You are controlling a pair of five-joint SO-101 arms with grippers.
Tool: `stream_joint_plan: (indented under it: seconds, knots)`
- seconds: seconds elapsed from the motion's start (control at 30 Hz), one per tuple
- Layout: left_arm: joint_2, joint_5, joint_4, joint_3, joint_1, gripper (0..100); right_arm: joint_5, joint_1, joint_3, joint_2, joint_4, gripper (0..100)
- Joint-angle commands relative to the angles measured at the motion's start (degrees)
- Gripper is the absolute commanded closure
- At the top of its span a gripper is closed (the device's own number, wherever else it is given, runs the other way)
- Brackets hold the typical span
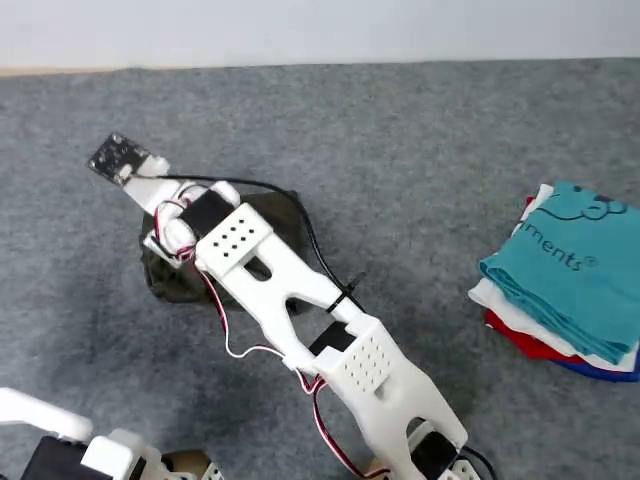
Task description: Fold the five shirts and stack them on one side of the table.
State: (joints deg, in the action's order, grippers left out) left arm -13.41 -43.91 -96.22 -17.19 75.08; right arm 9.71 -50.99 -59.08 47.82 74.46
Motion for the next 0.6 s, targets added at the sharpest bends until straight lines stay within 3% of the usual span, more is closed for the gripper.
stream_joint_plan:
  seconds: [0.0,0.13,0.23,0.33,0.57]
  knots:
    - [-1.67,0.26,0.79,0.13,-0.18,97,-0.97,-0.66,-11.87,-0.92,7.08,78.6]
    - [-1.67,0.35,0.70,0.13,-0.09,97,-0.70,0.84,-19.60,-0.31,17.19,80.5]
    - [-1.67,0.35,0.70,0.13,0.09,97,-0.44,3.12,-20.40,-0.22,21.32,89.1]
    - [-1.67,0.35,0.70,0.13,0.18,97,4.57,5.23,-19.34,0.22,24.31,99.4]
    - [-1.67,0.35,0.70,0.13,0.26,97,7.38,9.01,-13.45,4.53,28.35,98.8]
